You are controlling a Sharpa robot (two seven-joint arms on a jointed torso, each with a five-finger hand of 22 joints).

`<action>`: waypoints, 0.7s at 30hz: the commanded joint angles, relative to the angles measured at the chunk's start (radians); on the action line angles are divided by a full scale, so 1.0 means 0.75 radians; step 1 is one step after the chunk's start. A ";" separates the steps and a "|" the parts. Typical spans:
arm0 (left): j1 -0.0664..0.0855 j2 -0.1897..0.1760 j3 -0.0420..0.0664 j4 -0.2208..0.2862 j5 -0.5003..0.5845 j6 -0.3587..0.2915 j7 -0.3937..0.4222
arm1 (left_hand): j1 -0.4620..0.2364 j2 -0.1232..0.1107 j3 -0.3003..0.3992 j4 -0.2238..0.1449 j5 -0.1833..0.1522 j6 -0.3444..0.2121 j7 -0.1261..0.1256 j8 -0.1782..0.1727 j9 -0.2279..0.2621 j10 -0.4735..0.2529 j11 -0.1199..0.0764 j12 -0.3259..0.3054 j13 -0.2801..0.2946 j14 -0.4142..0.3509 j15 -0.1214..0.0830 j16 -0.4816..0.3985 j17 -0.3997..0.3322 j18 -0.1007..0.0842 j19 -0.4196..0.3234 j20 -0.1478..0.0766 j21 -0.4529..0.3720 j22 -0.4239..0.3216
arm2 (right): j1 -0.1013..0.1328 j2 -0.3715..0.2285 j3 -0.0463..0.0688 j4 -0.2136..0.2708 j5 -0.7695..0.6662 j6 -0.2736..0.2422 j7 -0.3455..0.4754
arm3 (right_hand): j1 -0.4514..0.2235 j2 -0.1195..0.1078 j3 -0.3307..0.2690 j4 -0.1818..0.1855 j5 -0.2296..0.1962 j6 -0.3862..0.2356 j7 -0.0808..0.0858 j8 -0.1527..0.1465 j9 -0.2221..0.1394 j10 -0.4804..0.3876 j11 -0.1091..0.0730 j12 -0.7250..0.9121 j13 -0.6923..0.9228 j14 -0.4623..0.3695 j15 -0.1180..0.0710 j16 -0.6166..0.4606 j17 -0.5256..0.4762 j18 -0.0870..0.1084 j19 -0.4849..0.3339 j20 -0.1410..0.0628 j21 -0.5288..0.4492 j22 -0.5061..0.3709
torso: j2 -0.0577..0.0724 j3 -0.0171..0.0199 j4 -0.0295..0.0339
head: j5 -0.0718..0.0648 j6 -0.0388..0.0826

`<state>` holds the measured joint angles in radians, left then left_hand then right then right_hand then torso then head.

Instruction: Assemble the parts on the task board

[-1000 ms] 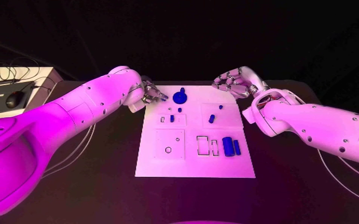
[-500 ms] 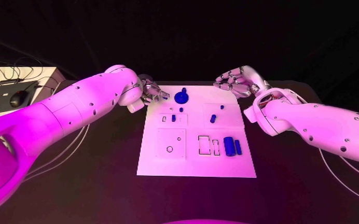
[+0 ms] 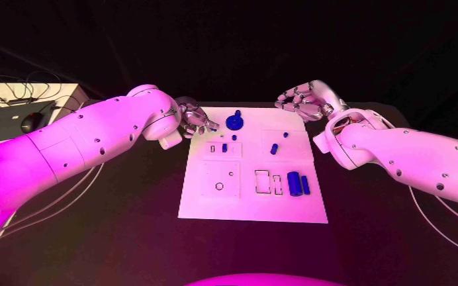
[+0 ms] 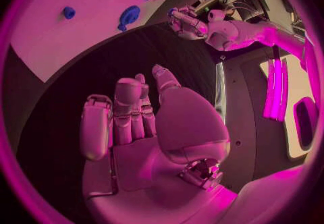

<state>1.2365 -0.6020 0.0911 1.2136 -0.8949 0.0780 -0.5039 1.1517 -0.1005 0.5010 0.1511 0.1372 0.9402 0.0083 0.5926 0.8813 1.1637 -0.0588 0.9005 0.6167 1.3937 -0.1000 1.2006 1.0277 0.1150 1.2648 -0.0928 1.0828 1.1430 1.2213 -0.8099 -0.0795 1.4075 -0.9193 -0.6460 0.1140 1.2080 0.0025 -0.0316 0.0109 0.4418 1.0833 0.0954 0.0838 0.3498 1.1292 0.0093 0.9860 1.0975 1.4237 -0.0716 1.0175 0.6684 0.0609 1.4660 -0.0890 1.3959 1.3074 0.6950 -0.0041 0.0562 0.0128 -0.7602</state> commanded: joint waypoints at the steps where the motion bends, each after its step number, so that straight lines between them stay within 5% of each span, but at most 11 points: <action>1: -0.017 -0.029 -0.003 0.061 -0.080 -0.042 -0.003 | 0.004 -0.003 0.148 -0.124 0.007 0.024 -0.013 0.000 0.009 0.014 -0.003 -0.009 0.002 0.014 -0.005 0.006 0.007 -0.019 0.005 -0.013 0.008 0.005 | -0.002 -0.001 0.001 0.000 -0.012 0.020 0.001 | -0.005 0.004 -0.007 -0.001 0.005 0.006 0.003 -0.004 -0.001 0.001 -0.009 -0.003 0.001 0.008 -0.003 -0.006 0.001 -0.023 0.122 -0.006 0.004 0.255 | -0.011 -0.0002 0.0061 | 0.002 -0.008; 11: -0.083 -0.079 -0.010 0.157 -0.163 -0.069 -0.009 | 0.000 -0.014 0.166 -0.116 0.005 0.029 -0.015 -0.003 0.016 0.019 -0.005 -0.014 0.002 0.018 -0.006 0.002 0.014 -0.019 0.006 -0.013 0.005 0.006 | -0.006 -0.003 0.001 -0.001 -0.012 0.023 0.000 | -0.004 0.004 -0.006 -0.002 0.012 0.006 0.003 -0.005 -0.001 0.001 -0.009 -0.004 0.001 0.008 -0.003 -0.006 0.001 -0.023 0.122 -0.006 0.005 0.255 | -0.011 -0.0027 0.0054 | 0.004 -0.015; 21: -0.106 -0.065 -0.020 0.149 -0.206 -0.075 -0.017 | 0.000 -0.015 0.171 -0.115 0.005 0.030 -0.016 -0.003 0.021 0.020 -0.006 -0.016 0.003 0.020 -0.007 0.001 0.019 -0.019 0.008 -0.014 0.005 0.007 | -0.008 -0.004 0.001 0.000 -0.012 0.024 0.000 | -0.004 0.005 -0.006 -0.003 0.015 0.006 0.003 -0.005 -0.001 0.002 -0.009 -0.003 0.002 0.008 -0.003 -0.006 0.001 -0.023 0.122 -0.007 0.004 0.255 | -0.008 -0.0006 0.0054 | 0.003 -0.022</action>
<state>1.1576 -0.6540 0.0759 1.3251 -1.0147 0.0327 -0.5139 1.1390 -0.1135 0.5493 0.1368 0.1344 0.9433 0.0107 0.5885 0.8939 1.1727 -0.0604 0.8915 0.6174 1.3991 -0.1054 1.2005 1.0408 0.1150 1.2703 -0.0981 1.0834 1.1468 1.2156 -0.8124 -0.0794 1.4065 -0.9198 -0.6397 0.1106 1.2080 0.0025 -0.0315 0.0109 0.4474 1.0833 0.0953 0.0838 0.3498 1.1293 0.0093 0.9860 1.0971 1.4237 -0.0716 1.0176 0.6682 0.0609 1.4660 -0.0890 1.3959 1.3081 0.6880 -0.0053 0.0597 0.0152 -0.7749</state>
